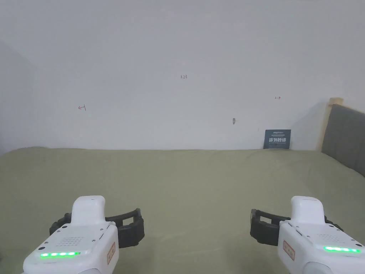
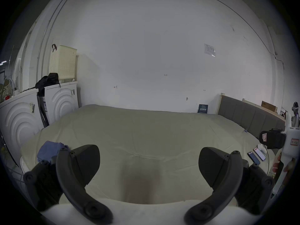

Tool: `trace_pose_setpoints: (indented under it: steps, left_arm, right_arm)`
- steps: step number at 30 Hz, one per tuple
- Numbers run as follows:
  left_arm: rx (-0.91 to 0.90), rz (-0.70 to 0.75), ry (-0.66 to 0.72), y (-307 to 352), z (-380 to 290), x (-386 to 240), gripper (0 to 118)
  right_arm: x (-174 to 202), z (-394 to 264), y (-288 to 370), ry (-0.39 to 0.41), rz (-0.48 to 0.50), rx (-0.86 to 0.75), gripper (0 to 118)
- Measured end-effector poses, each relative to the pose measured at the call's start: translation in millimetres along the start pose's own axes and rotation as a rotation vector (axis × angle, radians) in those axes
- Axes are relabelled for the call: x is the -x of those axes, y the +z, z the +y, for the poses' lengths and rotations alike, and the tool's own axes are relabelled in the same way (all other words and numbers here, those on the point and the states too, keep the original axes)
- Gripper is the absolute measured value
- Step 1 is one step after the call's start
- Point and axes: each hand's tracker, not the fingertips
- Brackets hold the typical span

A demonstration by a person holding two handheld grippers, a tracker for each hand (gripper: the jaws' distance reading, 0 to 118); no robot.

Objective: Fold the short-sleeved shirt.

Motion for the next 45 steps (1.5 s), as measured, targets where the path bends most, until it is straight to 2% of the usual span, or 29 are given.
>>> trace_pose_setpoints:
  steps: [4,6,12,18,20,23,25,29,31,38,45]
  left_arm:
    - [0.002,0.002,-0.013,-2,1,-1,118]
    - [0.012,0.001,0.002,-6,1,-1,118]
    - [0.016,-0.002,0.0,-11,5,-2,118]
    - [0.014,-0.007,0.007,-11,13,-2,118]
    - [0.014,-0.003,0.008,-11,15,-3,118]
    - [0.011,-0.006,0.009,-10,15,-3,118]
    - [0.01,-0.001,0.012,-10,15,-2,118]
    - [0.02,0.006,0.019,-9,13,0,118]
    - [0.024,0.012,0.019,-9,12,1,118]
    - [0.022,0.021,0.024,-6,13,2,118]
    - [0.012,0.015,0.02,-4,16,1,118]
  right_arm:
    - [1,-1,2,0.018,0.01,-0.013,118]
    - [4,0,-1,0.02,-0.053,0.011,118]
    - [-1,8,-7,-0.044,-0.033,0.032,118]
    - [-2,17,-6,-0.009,-0.007,0.014,118]
    - [1,21,-7,0.025,-0.031,0.034,118]
    - [2,24,-8,0.035,-0.043,0.065,118]
    - [0,24,-8,0.026,-0.039,0.074,118]
    - [-9,23,-7,-0.06,0.003,0.091,118]
    - [-10,24,-7,-0.072,0.007,0.096,118]
    - [-11,29,-3,-0.088,0.027,0.09,118]
    - [-8,29,-3,-0.067,0.031,0.086,118]
